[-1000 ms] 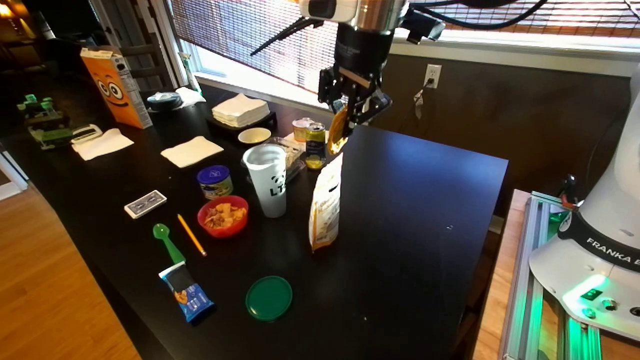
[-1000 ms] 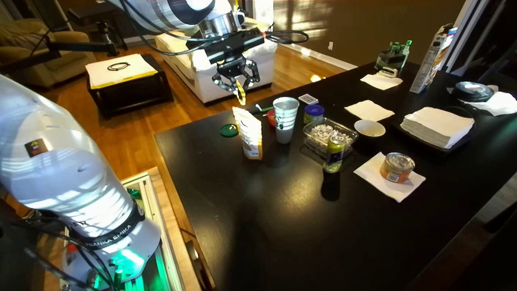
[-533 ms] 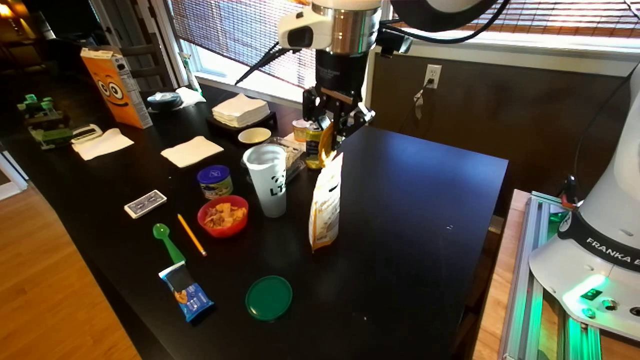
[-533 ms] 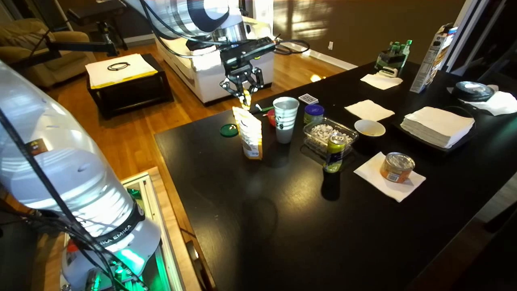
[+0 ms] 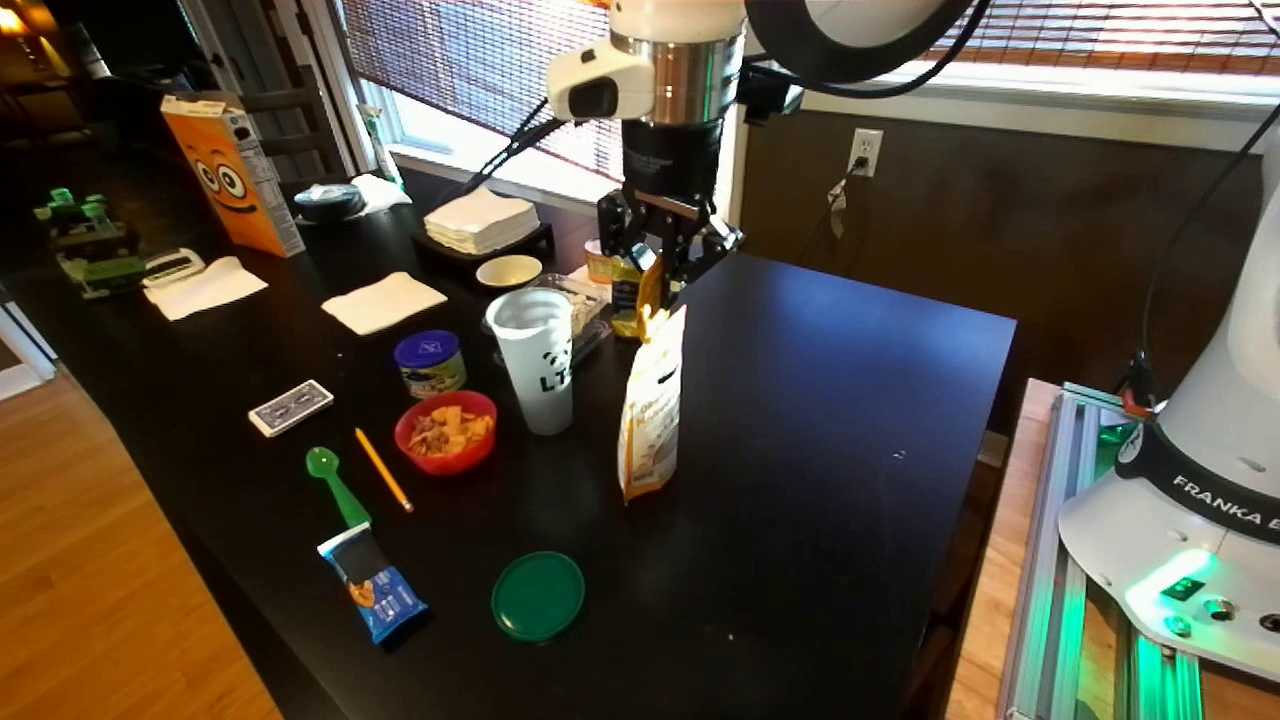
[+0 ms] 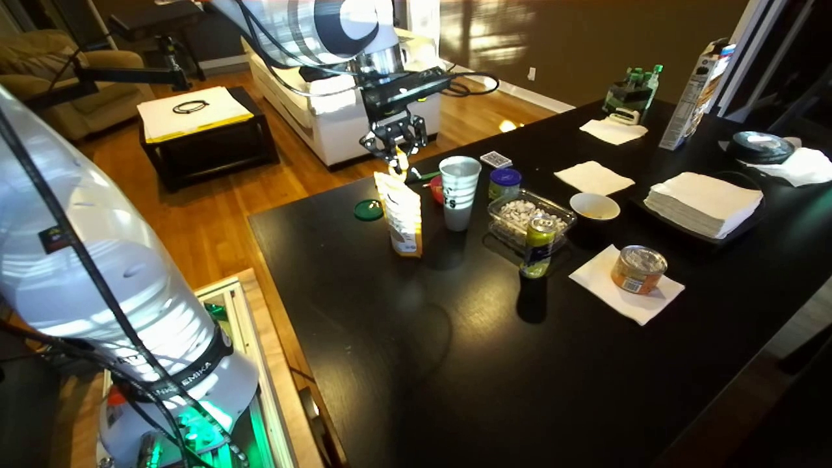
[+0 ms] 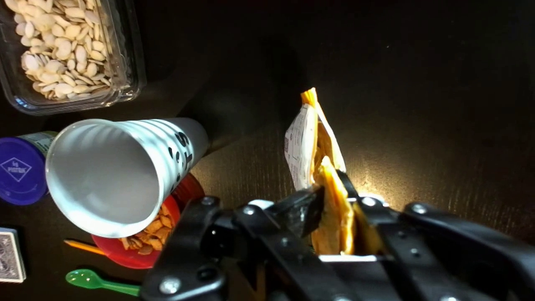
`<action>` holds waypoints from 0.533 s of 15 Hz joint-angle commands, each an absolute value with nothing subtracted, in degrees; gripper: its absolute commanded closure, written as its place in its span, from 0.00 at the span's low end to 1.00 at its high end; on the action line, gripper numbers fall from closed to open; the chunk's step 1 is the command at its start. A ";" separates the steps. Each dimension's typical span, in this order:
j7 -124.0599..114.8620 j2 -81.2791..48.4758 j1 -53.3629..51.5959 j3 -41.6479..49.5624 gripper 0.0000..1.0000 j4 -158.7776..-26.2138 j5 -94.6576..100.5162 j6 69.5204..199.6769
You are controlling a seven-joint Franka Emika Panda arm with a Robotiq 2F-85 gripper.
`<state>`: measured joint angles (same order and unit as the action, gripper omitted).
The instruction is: Pick up the snack on the right and put it in the white packet
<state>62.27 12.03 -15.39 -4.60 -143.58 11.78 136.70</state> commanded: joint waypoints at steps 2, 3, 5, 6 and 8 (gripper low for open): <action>64.70 10.73 -14.04 -5.52 0.97 -142.09 12.47 135.12; 64.88 10.68 -13.95 -5.55 0.97 -142.10 12.52 135.03; 64.72 10.55 -13.79 -5.63 0.88 -142.14 12.57 135.12; 64.28 10.54 -13.67 -5.69 0.63 -142.14 12.58 135.23; 64.33 10.67 -13.53 -5.72 0.58 -142.11 12.35 135.22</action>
<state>63.72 11.40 -14.61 -4.82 -143.54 11.77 136.36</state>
